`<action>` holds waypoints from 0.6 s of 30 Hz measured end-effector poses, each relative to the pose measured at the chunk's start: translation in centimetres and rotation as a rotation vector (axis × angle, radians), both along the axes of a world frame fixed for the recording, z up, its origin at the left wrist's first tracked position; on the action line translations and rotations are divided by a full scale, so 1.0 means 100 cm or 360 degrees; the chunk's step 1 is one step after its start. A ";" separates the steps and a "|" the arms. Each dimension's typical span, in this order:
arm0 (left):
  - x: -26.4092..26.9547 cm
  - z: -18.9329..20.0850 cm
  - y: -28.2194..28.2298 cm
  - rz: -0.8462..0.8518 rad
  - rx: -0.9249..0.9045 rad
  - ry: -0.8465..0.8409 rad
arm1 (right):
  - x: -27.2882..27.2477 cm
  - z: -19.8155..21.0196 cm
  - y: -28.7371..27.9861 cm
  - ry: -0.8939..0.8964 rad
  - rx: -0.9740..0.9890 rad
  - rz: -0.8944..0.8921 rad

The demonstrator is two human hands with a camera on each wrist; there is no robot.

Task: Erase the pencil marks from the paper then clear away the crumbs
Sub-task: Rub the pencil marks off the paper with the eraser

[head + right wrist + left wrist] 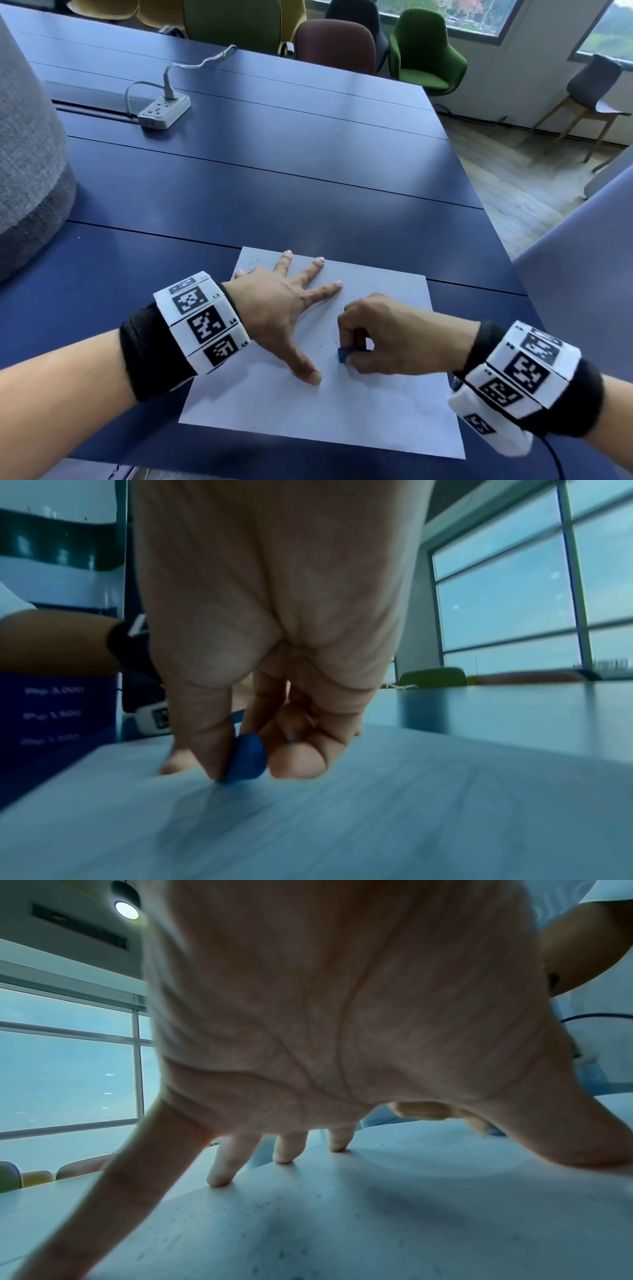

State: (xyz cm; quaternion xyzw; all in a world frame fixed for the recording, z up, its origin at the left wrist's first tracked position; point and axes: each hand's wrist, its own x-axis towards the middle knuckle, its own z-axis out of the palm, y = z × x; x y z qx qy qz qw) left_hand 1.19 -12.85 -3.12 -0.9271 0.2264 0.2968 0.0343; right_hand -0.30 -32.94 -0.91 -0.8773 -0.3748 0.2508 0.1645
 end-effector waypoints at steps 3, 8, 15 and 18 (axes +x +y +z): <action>0.000 -0.001 0.000 -0.0003 0.0002 -0.0005 | -0.006 0.001 0.002 0.0111 -0.0033 0.0091; 0.000 -0.002 0.000 0.0006 -0.0004 0.0006 | 0.029 0.002 0.005 -0.0027 -0.0047 -0.0067; 0.000 -0.001 0.002 0.0019 -0.0021 0.0017 | 0.074 -0.002 -0.002 -0.0342 0.0006 -0.0276; 0.001 0.000 0.001 0.0024 -0.0015 0.0029 | 0.057 -0.004 -0.002 -0.0167 -0.0052 -0.0080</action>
